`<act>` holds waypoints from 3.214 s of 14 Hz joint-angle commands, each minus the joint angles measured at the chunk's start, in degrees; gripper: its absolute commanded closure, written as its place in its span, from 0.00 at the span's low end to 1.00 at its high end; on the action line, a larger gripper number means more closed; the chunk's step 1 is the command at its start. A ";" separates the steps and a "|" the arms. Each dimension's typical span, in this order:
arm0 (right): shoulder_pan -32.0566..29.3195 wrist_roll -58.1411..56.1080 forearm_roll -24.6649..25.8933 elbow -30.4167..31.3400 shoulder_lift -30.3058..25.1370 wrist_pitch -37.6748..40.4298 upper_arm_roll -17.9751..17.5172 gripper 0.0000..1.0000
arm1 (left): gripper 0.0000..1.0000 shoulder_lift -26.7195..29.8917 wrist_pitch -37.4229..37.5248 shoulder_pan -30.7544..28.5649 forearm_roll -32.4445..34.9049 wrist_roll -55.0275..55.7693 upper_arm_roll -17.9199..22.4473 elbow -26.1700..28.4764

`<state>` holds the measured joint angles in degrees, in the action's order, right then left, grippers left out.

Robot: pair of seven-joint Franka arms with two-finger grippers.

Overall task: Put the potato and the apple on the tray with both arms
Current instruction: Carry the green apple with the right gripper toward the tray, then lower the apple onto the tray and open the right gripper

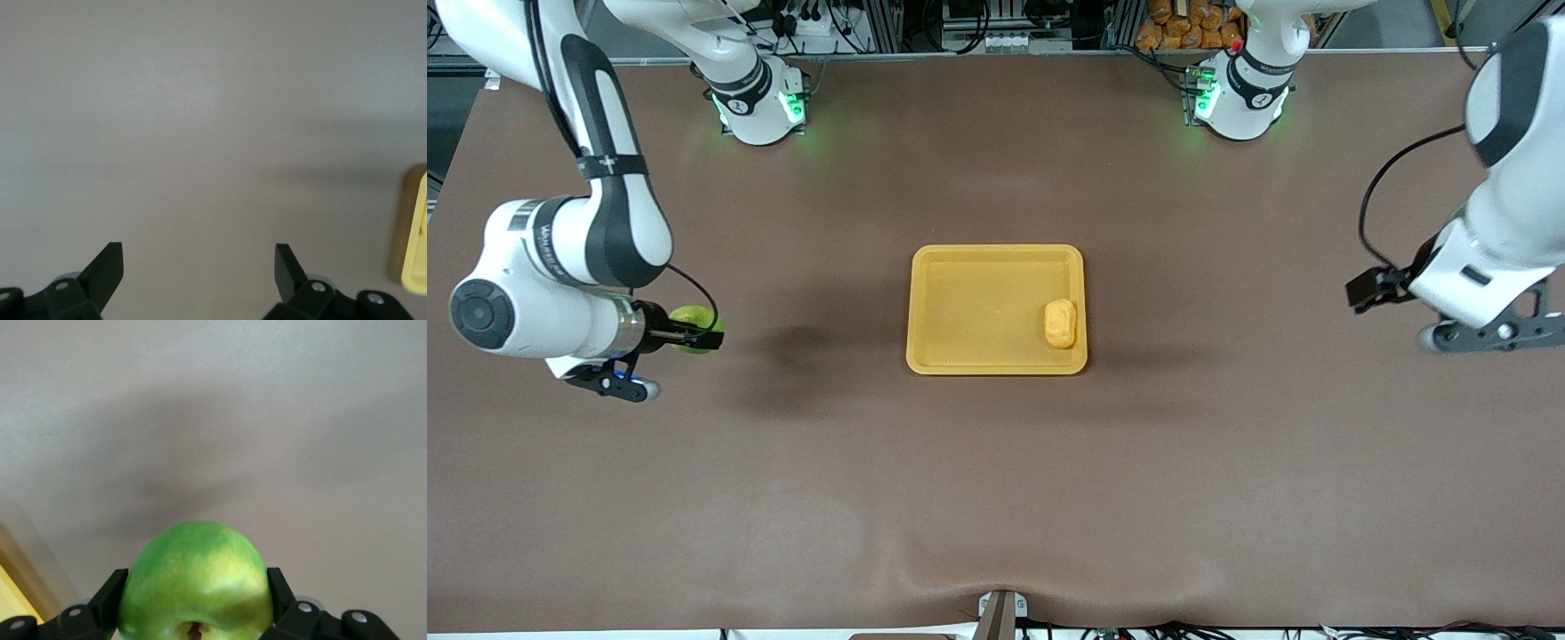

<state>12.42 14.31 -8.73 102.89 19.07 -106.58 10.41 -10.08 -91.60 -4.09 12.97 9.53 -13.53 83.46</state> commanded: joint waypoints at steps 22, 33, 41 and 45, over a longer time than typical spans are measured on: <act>25.36 32.00 -14.82 7.68 1.67 -17.87 0.40 1.00 | 0.00 14.65 7.75 2.06 -11.04 -7.86 9.23 8.12; 32.40 41.94 -15.53 3.37 10.89 -26.22 0.49 1.00 | 0.00 15.88 11.53 1.98 -10.86 -6.54 5.45 7.33; 35.04 46.60 -15.53 3.19 12.83 -27.46 0.49 1.00 | 0.00 16.15 11.88 1.89 -10.25 -6.54 5.62 7.42; 35.13 48.96 -15.44 3.19 13.62 -27.54 0.49 0.24 | 0.00 16.06 11.70 1.89 -10.07 -6.63 5.62 7.42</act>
<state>46.74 61.24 -23.27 107.11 31.96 -134.12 10.24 5.19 -80.60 -1.86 2.75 2.87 -7.81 90.80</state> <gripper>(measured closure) 0.119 0.000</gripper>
